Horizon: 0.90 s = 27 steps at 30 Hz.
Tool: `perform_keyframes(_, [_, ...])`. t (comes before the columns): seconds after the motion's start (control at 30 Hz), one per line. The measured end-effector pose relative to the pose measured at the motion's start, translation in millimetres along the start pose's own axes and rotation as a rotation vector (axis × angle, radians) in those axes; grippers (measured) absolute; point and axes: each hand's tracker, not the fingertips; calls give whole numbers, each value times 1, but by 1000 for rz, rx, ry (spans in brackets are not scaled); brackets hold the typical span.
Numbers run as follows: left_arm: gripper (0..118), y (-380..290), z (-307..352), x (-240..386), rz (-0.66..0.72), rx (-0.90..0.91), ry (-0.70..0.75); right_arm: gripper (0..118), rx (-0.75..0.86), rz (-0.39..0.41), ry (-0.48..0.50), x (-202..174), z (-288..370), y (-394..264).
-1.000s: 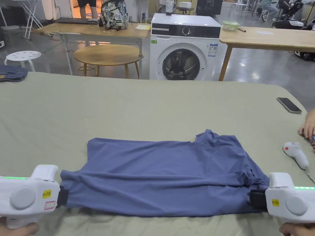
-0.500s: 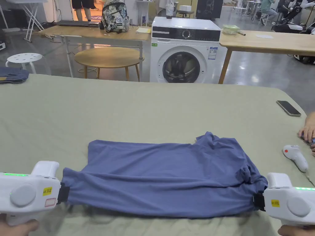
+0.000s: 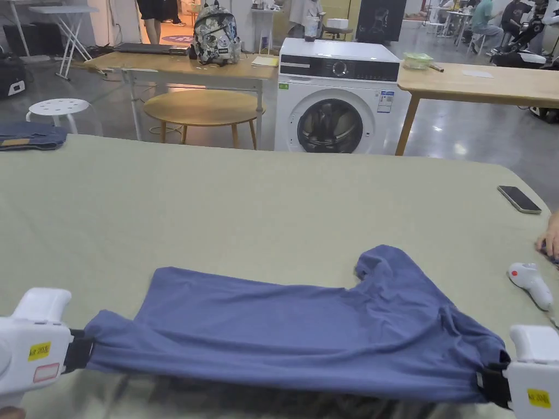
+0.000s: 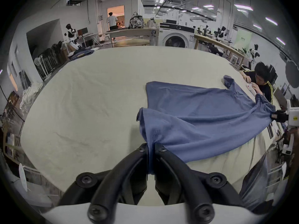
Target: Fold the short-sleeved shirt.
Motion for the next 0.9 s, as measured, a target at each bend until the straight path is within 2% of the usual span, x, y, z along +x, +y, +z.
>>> perform_keyframes(0.27, [1,-58,-32,1,17,-111,11,9,-143,16,-48,-11,-45,-65])
perform_keyframes(0.5, [1,-78,-73,-6,45,-167,28,13,-145,38,-84,-22,-53,-68])
perform_keyframes(0.57, [1,-76,-71,-8,51,-167,23,24,-142,44,-88,-20,-50,-65])
perform_keyframes(0.6, [1,-74,-69,-9,49,-166,19,35,-140,42,-99,-20,-47,-63])
perform_keyframes(0.63, [1,-72,-67,-11,51,-165,11,55,-137,44,-119,-20,-44,-60])
perform_keyframes(0.67, [1,-68,-64,-13,61,-162,-1,67,-130,42,-135,-14,-43,-58])
perform_keyframes(0.7, [2,-65,-59,-14,70,-153,-10,72,-102,34,-134,-11,-38,-54])
perform_keyframes(0.77, [12,-57,-52,-15,83,-117,-15,72,-32,11,-120,-10,-28,-44])
perform_keyframes(0.83, [31,-45,-40,-9,92,-33,-9,72,48,15,-110,-16,-15,-34])
perform_keyframes(0.9, [43,-31,-30,-3,99,40,-31,72,131,16,-125,-24,-10,-22])
